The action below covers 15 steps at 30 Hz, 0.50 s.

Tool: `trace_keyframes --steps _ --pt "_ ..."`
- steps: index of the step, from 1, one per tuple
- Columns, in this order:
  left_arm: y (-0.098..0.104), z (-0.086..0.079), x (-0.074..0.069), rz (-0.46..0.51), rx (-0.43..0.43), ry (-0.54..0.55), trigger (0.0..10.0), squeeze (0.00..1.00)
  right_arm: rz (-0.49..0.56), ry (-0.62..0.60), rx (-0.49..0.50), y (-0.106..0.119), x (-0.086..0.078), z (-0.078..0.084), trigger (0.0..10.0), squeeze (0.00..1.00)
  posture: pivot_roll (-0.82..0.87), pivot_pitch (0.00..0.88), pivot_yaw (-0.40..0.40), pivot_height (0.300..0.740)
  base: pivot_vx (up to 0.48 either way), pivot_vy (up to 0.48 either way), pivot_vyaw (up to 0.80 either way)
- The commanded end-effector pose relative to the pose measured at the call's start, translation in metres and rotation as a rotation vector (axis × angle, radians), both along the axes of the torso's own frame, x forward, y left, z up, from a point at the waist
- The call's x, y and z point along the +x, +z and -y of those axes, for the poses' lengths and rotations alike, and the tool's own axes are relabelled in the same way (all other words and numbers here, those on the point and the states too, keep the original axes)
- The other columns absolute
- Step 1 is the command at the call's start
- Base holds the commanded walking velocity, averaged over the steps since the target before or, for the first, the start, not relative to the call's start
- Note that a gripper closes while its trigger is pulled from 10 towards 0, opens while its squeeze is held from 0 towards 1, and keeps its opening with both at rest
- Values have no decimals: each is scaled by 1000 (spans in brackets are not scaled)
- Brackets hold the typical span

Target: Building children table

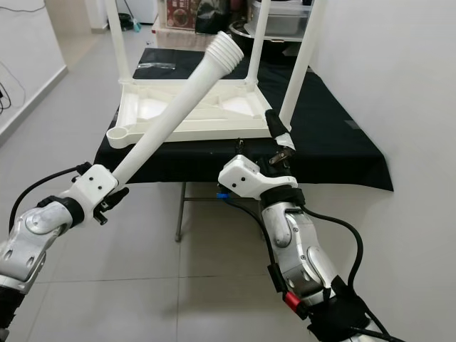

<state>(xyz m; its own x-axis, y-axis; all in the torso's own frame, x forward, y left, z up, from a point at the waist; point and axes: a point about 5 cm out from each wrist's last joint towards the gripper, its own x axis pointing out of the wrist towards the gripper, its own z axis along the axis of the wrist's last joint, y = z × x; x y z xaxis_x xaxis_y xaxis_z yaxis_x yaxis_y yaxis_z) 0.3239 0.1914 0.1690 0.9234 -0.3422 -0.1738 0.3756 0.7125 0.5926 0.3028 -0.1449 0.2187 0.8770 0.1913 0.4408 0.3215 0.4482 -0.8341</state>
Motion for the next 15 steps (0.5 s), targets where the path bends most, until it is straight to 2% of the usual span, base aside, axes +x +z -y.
trace_keyframes --steps 1,6,9,15 --pt "3 -2 4 27 77 15 10000 0 26 13 -84 -1 2 -5 10000 0 88 44 -72 740 0 0 0" --pt "4 -3 6 45 122 21 10000 0 57 31 -132 1 2 -9 10000 0 84 48 -70 740 0 0 0" --pt "6 -4 9 60 172 30 10000 0 93 26 -233 0 3 -15 10000 0 82 42 -70 740 0 0 0" --pt "6 0 14 76 254 10 10000 0 91 -5 -325 -6 9 -19 10000 0 82 38 -67 740 0 0 0"
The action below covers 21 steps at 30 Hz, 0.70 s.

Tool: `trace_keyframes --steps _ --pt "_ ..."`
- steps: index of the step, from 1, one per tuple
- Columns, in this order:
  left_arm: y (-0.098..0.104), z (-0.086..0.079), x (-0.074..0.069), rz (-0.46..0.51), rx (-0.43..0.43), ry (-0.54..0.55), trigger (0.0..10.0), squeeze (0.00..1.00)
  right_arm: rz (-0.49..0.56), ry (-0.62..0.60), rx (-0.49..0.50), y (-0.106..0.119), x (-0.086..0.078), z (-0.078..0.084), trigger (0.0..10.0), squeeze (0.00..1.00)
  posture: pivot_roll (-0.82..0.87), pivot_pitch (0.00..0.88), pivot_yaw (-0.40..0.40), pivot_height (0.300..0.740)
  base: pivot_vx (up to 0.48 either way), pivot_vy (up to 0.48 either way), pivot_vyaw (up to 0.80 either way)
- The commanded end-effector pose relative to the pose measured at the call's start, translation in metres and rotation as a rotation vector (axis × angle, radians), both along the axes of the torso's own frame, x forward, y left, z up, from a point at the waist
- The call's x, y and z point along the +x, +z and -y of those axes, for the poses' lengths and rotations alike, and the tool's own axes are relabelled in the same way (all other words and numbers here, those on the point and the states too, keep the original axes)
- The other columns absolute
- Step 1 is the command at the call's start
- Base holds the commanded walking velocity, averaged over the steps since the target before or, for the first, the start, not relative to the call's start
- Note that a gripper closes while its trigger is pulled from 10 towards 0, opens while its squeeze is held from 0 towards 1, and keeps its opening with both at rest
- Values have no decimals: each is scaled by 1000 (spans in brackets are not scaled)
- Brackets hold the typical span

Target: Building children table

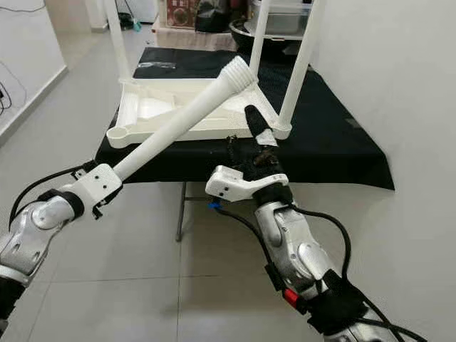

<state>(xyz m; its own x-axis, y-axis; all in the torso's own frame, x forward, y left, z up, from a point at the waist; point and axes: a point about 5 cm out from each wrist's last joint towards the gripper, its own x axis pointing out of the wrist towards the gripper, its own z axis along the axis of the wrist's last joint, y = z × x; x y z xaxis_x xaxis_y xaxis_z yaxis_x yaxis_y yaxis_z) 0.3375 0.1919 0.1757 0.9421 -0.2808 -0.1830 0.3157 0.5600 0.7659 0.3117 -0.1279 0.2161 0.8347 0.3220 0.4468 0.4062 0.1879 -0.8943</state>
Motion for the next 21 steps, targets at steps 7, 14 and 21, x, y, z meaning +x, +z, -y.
trace_keyframes --steps 7,14,21 --pt "-2 13 5 3 101 -52 10000 0 -47 -35 -101 -11 9 -3 10000 0 80 32 -64 740 0 0 0" --pt "-7 28 7 -14 139 -97 10000 0 -47 -80 -164 -7 19 -5 10000 0 81 47 -63 740 0 0 0" --pt "-12 37 8 -36 151 -133 10000 0 -138 -101 -237 -20 27 -9 10000 0 74 44 -59 740 0 0 0"
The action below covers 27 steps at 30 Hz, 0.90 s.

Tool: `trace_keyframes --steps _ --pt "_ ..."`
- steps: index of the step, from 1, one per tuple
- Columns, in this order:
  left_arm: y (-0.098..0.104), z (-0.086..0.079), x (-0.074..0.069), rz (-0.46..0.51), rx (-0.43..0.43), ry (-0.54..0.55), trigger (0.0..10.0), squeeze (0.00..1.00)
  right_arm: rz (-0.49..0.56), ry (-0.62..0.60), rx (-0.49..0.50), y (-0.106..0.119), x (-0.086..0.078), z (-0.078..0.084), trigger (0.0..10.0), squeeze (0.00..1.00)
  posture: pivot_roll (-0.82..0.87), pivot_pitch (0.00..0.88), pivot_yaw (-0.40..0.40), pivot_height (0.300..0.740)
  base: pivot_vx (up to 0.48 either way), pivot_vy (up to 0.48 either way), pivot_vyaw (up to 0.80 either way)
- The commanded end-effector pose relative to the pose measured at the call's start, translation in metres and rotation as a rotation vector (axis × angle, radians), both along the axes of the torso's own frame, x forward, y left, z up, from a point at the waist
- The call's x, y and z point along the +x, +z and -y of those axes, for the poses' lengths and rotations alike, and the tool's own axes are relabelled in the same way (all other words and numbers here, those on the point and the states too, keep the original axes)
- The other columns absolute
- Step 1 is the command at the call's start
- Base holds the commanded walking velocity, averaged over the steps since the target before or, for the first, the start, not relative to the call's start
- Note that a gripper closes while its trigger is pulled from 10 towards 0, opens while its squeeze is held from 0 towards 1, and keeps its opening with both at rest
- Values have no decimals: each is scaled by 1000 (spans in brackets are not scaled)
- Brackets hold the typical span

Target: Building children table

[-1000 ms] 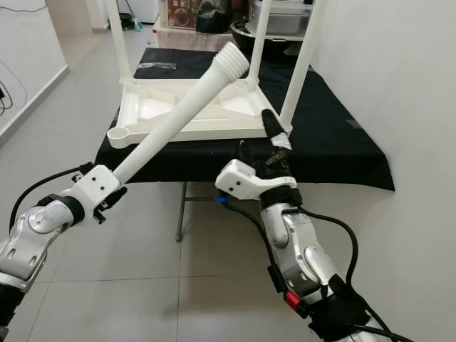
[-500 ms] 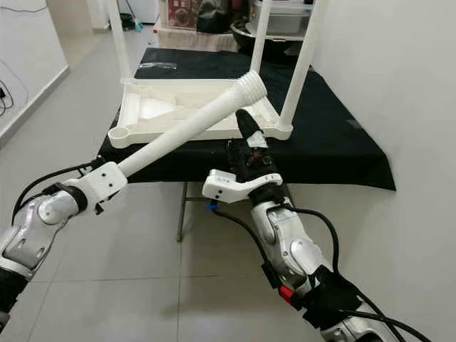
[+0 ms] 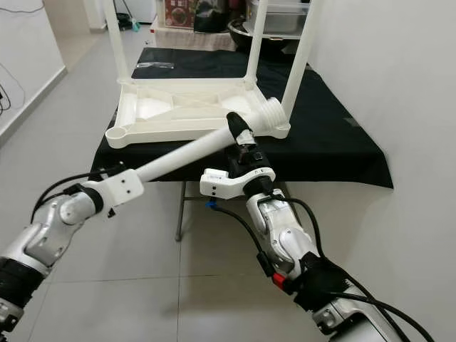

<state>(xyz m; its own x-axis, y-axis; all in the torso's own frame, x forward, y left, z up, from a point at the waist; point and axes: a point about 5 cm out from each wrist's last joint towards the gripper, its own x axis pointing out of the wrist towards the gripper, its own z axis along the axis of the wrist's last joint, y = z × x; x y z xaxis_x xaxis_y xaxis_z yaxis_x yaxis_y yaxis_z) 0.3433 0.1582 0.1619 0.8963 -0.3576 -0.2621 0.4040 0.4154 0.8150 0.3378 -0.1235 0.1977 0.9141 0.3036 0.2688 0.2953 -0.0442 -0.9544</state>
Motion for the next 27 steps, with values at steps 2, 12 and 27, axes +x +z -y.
trace_keyframes --steps 2,12,27 --pt "0 10 1 -4 32 -43 10000 0 -73 -2 -55 -9 5 -7 10000 0 76 56 -61 740 0 0 0" --pt "-8 20 -1 -51 51 -86 10000 0 -148 12 -134 -18 12 -21 10000 0 75 54 -57 740 0 0 0" --pt "-14 31 -5 -77 62 -125 10000 0 -185 -23 -188 -21 24 -18 10000 0 72 40 -60 740 0 0 0"
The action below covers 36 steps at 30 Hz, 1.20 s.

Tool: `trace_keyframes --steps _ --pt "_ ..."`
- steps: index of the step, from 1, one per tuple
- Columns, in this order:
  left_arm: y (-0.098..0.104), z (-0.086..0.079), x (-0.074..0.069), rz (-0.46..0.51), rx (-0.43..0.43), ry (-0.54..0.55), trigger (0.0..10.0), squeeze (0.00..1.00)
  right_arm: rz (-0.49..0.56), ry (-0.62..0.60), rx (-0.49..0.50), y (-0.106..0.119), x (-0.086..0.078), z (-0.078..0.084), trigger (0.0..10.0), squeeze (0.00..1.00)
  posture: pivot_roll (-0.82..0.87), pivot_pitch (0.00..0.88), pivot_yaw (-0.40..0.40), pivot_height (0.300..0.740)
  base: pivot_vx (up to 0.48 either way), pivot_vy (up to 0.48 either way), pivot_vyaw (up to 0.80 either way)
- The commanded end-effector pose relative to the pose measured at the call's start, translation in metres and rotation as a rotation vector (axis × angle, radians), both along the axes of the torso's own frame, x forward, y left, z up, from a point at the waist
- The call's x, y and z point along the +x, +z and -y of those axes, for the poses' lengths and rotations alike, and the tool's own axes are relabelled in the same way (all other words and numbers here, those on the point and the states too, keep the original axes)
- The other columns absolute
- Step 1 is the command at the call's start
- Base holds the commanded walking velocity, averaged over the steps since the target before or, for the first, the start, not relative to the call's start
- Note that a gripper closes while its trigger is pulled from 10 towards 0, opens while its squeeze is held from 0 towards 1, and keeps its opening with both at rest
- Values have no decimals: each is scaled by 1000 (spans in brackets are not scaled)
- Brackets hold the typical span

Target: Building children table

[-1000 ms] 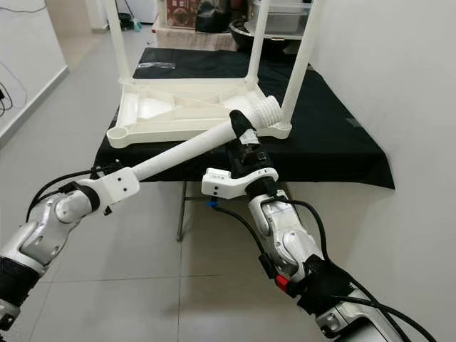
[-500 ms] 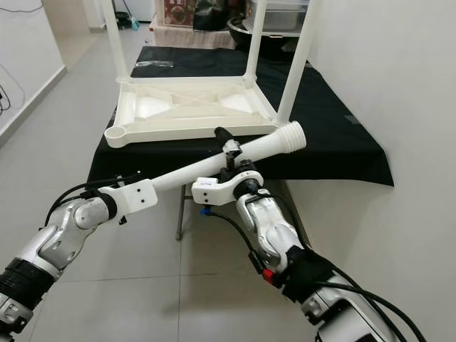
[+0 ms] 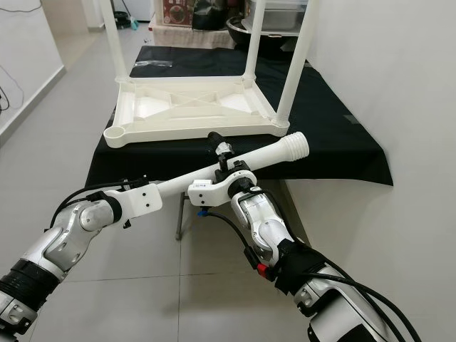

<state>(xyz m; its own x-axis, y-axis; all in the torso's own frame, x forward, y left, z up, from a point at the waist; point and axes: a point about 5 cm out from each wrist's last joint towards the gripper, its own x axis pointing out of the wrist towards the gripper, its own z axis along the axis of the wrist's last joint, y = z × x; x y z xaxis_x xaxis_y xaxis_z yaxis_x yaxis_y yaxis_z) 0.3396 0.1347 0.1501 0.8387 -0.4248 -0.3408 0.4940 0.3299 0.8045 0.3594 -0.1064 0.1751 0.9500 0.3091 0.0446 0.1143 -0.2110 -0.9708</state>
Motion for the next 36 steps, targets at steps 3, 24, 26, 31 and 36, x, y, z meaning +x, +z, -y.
trace_keyframes --steps 3,24,26,31,36 --pt "-3 10 -2 -11 5 -37 10000 0 -14 -8 -24 0 4 0 10000 0 74 40 -60 740 0 0 0" --pt "-4 24 -6 -7 -8 -71 10000 0 -53 -51 -13 -2 16 2 0 0 72 49 -66 740 0 0 0" --pt "-4 25 -7 -8 -9 -72 10000 0 -49 -48 -13 -2 17 1 0 0 72 50 -67 740 0 0 0" --pt "-5 23 -6 -6 -7 -68 10000 0 -67 -50 -16 -5 17 1 0 0 70 47 -67 740 0 0 0" --pt "-6 24 -6 -14 -32 -49 10000 0 -75 -57 -6 -7 17 2 0 0 72 45 -66 740 0 0 0"
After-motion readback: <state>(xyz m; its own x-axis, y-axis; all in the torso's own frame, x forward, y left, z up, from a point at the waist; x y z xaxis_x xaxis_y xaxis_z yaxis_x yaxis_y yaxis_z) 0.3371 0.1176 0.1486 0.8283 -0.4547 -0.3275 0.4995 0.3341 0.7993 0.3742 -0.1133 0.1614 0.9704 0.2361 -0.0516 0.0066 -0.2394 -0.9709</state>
